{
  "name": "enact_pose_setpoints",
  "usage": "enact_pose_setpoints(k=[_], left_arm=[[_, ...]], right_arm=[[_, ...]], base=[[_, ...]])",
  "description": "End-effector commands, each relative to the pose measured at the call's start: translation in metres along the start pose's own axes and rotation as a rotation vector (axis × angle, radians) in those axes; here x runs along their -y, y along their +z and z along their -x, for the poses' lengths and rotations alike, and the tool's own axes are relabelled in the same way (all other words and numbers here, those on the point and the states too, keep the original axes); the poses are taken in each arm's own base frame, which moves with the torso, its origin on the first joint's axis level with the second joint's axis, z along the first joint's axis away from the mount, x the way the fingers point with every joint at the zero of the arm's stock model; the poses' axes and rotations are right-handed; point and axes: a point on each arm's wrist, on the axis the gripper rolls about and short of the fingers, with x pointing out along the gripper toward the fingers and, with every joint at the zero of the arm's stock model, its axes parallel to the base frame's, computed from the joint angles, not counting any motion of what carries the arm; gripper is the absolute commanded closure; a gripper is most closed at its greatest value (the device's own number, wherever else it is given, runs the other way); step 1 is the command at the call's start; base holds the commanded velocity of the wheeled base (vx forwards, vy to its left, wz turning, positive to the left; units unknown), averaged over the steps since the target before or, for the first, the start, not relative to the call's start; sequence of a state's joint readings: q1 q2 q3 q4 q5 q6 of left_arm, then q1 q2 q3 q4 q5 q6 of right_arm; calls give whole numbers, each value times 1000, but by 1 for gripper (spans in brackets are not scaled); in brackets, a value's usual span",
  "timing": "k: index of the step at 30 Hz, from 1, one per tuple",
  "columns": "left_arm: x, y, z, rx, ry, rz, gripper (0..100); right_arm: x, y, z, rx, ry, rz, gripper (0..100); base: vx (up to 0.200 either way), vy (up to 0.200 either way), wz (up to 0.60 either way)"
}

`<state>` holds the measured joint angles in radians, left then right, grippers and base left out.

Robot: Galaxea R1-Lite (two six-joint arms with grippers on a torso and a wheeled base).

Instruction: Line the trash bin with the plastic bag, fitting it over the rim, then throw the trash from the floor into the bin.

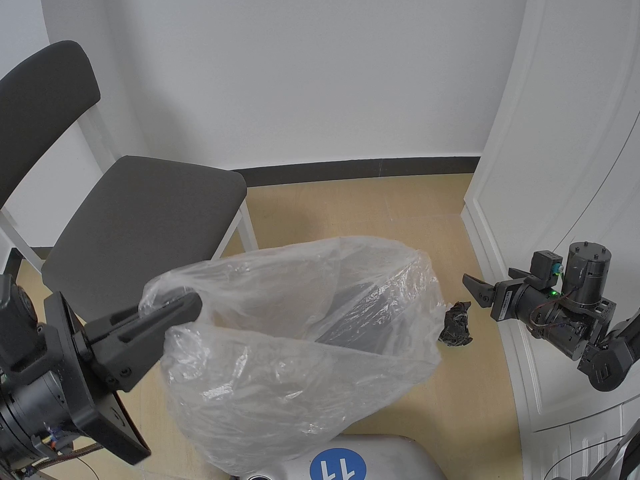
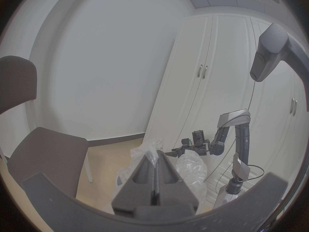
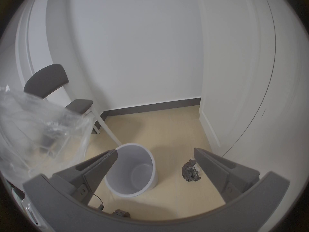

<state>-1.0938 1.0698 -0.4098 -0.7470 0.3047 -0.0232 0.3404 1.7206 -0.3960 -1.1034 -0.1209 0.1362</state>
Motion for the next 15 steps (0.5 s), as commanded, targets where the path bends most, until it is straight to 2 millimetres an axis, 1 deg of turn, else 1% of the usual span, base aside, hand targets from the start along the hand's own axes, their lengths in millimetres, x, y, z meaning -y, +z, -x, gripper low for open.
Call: enact_pose_setpoints(k=[1,2,3,4,8,10,15], left_arm=[[1,-1,-2,-8,1,0,100],[1,-2,-3,-11,1,-1,100],[1,-2,-3,-11,1,-1,100],[1,-2,-4,-13,-1,1,100],[1,-1,-3,-7,-1,2,100],[1,0,-2,-1,-1,4,100],[2,2,-1,4,-9,7,100]], right_arm=[[-3,2,2,8,21,-16,0],[-11,-1,2,-5,51,-20,0],[-14,-2,3,-11,62,-22,0],[-32,-12,4,-49,126,-35,0],[-59,-37,1,-144,210,-53,0],[-67,-47,-3,-179,223,-67,0],[-73,-57,-9,-175,250,-108,0]], base=[[0,0,0],[0,0,0],[0,0,0],[0,0,0],[0,0,0],[0,0,0],[0,0,0]])
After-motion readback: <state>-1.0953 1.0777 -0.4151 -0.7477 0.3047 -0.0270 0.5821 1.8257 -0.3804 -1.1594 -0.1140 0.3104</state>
